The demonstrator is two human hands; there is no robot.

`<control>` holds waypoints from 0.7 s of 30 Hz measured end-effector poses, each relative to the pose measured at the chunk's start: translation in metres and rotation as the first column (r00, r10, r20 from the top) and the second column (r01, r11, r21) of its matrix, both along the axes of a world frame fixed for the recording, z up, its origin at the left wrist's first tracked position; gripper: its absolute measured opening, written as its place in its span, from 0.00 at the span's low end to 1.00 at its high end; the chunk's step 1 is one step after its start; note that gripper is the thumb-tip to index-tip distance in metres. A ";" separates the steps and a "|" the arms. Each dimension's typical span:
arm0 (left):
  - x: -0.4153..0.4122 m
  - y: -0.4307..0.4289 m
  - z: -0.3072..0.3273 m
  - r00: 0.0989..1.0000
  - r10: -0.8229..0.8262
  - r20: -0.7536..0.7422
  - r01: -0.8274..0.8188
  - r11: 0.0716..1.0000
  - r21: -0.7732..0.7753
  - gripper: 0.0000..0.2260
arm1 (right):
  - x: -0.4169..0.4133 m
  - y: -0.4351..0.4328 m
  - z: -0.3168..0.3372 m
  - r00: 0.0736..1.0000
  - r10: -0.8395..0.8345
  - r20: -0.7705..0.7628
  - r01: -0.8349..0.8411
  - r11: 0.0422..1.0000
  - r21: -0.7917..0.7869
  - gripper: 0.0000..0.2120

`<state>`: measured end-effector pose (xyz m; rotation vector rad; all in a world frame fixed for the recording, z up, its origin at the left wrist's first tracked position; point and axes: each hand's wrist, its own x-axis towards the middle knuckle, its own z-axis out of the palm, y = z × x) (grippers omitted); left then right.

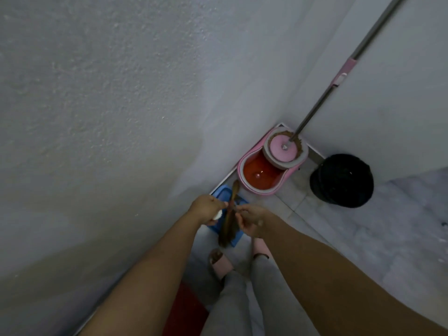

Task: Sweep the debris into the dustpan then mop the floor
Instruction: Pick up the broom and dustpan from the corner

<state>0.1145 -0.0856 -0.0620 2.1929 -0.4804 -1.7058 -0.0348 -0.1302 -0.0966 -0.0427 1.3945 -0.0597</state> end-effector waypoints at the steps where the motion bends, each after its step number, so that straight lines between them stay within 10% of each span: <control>1: -0.006 -0.002 0.002 1.000 -0.019 -0.019 0.019 0.999 0.034 0.10 | -0.010 0.008 0.003 1.000 -0.023 -0.001 0.023 0.999 0.024 0.09; 11: -0.068 0.008 0.011 0.960 -0.079 -0.267 0.176 0.915 0.363 0.15 | -0.112 0.047 0.036 0.997 -0.078 -0.014 0.079 0.986 0.147 0.13; 21: -0.200 0.027 0.033 0.918 0.114 -0.380 0.021 0.942 0.334 0.08 | -0.289 0.070 0.074 0.954 -0.289 0.073 0.272 0.945 0.182 0.18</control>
